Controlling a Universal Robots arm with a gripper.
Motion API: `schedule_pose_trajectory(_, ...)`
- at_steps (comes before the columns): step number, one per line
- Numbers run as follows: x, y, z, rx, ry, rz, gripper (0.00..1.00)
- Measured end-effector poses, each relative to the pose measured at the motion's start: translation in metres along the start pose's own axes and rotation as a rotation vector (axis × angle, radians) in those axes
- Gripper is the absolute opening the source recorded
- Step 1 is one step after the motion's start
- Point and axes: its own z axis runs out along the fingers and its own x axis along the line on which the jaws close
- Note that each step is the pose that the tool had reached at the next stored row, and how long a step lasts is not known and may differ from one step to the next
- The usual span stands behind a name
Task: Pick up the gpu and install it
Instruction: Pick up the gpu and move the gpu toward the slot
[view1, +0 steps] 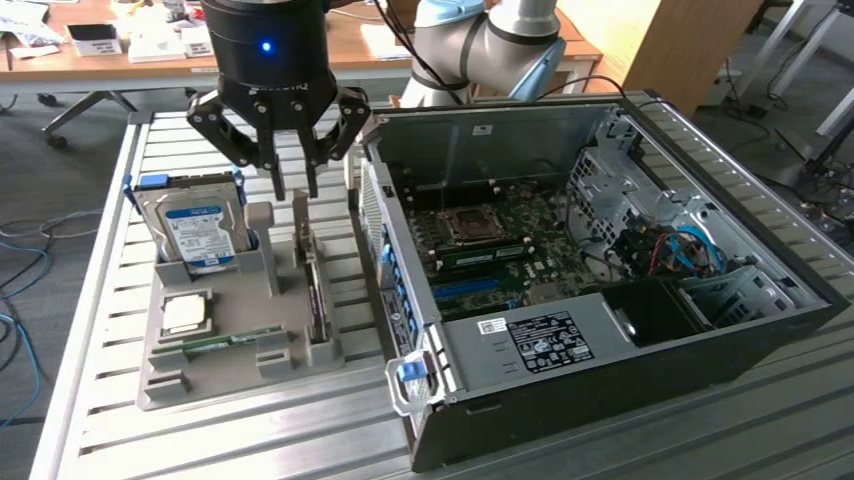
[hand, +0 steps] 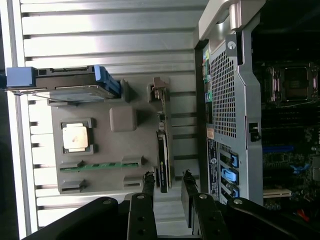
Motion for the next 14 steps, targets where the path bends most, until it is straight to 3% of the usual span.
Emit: schedule_pose_trajectory(14, 0.0001, -0.0002, 0.0047, 0.0002, 0.0002, 0.0, 0.36)
